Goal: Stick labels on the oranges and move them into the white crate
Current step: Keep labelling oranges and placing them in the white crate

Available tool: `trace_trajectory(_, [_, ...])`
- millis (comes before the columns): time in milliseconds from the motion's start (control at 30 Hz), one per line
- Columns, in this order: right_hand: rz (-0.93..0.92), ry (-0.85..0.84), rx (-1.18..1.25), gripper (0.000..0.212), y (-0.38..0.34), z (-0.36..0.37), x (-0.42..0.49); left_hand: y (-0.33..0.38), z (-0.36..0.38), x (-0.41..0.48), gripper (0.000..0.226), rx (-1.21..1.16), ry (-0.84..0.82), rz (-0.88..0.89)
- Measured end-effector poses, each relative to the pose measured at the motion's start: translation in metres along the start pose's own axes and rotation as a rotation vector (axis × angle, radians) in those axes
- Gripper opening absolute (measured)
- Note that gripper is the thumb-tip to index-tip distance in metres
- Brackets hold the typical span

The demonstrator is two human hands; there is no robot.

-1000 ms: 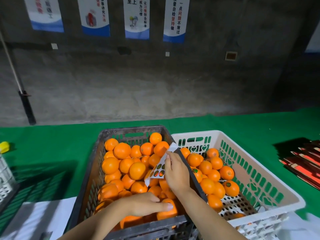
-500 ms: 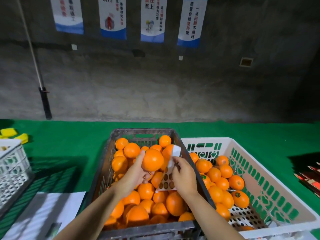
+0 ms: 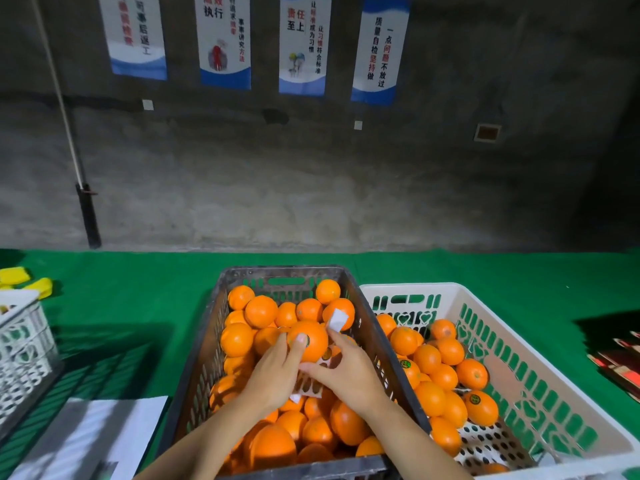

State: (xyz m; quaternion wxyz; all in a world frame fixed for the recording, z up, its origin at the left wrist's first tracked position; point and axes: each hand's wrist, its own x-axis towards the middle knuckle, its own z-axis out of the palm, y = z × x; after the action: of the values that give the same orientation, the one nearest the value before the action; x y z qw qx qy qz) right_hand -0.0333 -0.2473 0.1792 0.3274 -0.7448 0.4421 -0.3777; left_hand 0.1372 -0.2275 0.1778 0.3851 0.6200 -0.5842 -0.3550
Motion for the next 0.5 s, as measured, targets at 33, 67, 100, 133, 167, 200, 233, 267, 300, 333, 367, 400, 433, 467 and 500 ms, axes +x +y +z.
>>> trace_trajectory(33, [-0.012, 0.011, -0.022, 0.077, -0.0002, -0.0002, 0.0001, -0.0004, 0.0020, 0.0008, 0.106, 0.017, -0.011, 0.002])
trace_trajectory(67, [-0.019, 0.020, -0.042, 0.078, -0.0003, -0.0005, 0.0002, -0.0011, 0.0038, 0.0016, 0.107, 0.033, -0.019, 0.007])
trace_trajectory(100, [-0.022, 0.029, -0.054, 0.078, 0.0001, -0.0004, 0.0004, -0.0020, 0.0052, 0.0018, 0.108, 0.051, -0.024, 0.013])
trace_trajectory(133, [-0.025, 0.037, -0.059, 0.076, 0.0006, 0.0000, 0.0006, -0.0034, 0.0058, 0.0020, 0.108, 0.068, -0.025, 0.019])
trace_trajectory(167, [-0.024, 0.044, -0.060, 0.075, 0.0011, 0.0004, 0.0007, -0.0052, 0.0055, 0.0022, 0.106, 0.086, -0.024, 0.027])
trace_trajectory(200, [-0.022, 0.050, -0.062, 0.074, 0.0016, 0.0008, 0.0007, -0.0061, 0.0046, 0.0025, 0.102, 0.100, -0.021, 0.040])
trace_trajectory(233, [-0.020, 0.056, -0.069, 0.072, 0.0014, 0.0011, 0.0004, -0.0071, 0.0030, 0.0026, 0.098, 0.103, -0.014, 0.051])
trace_trajectory(267, [-0.021, 0.064, -0.075, 0.068, 0.0008, 0.0013, -0.0001, -0.0067, 0.0016, 0.0024, 0.092, 0.100, -0.001, 0.060])
trace_trajectory(300, [-0.024, 0.077, -0.078, 0.062, 0.0001, 0.0013, -0.0005, -0.0062, 0.0008, 0.0020, 0.085, 0.096, 0.022, 0.066])
trace_trajectory(333, [-0.028, 0.099, -0.075, 0.056, -0.0003, 0.0013, -0.0005, -0.0058, 0.0003, 0.0022, 0.077, 0.113, 0.044, 0.075])
trace_trajectory(367, [-0.029, 0.126, -0.067, 0.051, -0.0009, 0.0012, -0.0003, -0.0052, -0.0005, 0.0027, 0.069, 0.160, 0.056, 0.090])
trace_trajectory(400, [-0.027, 0.157, -0.054, 0.049, -0.0013, 0.0009, -0.0003, -0.0047, -0.0014, 0.0025, 0.063, 0.224, 0.057, 0.114])
trace_trajectory(433, [-0.023, 0.190, -0.038, 0.047, -0.0018, 0.0002, -0.0002, -0.0046, -0.0025, 0.0015, 0.060, 0.270, 0.058, 0.150])
trace_trajectory(467, [-0.017, 0.221, -0.021, 0.046, -0.0021, -0.0006, 0.0000, -0.0041, -0.0034, 0.0000, 0.062, 0.292, 0.046, 0.192])
trace_trajectory(500, [-0.010, 0.246, -0.005, 0.045, -0.0030, -0.0014, -0.0002, -0.0038, -0.0041, -0.0020, 0.068, 0.309, 0.017, 0.239])
